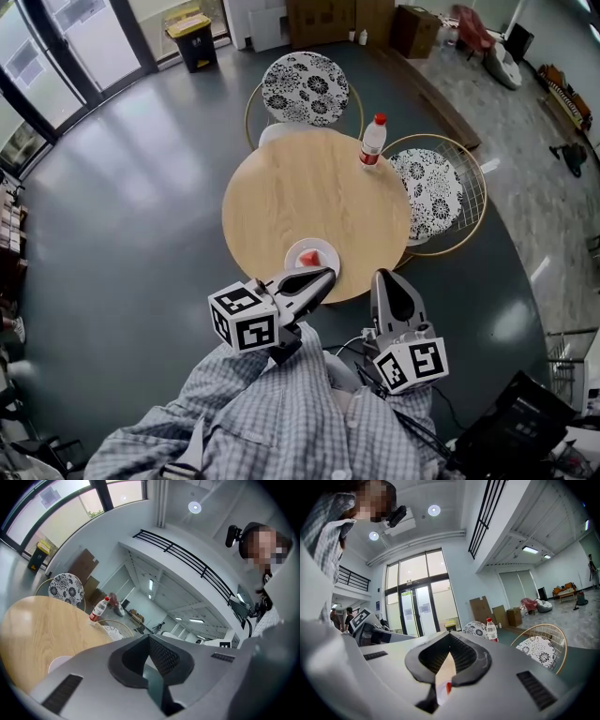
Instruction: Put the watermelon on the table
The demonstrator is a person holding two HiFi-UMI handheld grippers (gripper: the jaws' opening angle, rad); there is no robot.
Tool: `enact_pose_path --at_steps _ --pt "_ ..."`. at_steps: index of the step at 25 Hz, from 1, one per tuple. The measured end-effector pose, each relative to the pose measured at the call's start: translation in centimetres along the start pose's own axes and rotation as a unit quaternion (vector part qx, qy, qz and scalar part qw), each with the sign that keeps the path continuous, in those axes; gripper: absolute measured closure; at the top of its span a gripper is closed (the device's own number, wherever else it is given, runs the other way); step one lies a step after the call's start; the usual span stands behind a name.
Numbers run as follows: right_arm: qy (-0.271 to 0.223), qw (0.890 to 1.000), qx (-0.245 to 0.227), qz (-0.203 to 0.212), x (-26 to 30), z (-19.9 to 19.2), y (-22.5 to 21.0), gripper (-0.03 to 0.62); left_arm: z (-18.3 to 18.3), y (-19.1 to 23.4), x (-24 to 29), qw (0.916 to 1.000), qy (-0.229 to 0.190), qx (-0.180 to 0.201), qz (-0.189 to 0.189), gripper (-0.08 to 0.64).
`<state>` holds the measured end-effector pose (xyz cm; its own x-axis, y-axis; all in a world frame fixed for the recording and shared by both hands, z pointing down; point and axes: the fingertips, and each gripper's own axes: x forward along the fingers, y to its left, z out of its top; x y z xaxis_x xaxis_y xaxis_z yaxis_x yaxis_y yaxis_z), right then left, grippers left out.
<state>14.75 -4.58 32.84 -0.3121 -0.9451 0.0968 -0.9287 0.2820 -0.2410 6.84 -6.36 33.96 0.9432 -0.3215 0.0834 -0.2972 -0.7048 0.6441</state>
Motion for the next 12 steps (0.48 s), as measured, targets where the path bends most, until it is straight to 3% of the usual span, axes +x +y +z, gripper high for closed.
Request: enact_pose_path --at_steps 12 --pt "0.011 1.0 -0.002 0.009 0.47 -0.12 0.94 0.584 0.09 -0.28 -0.6 0.9999 0.003 0.009 0.008 0.552"
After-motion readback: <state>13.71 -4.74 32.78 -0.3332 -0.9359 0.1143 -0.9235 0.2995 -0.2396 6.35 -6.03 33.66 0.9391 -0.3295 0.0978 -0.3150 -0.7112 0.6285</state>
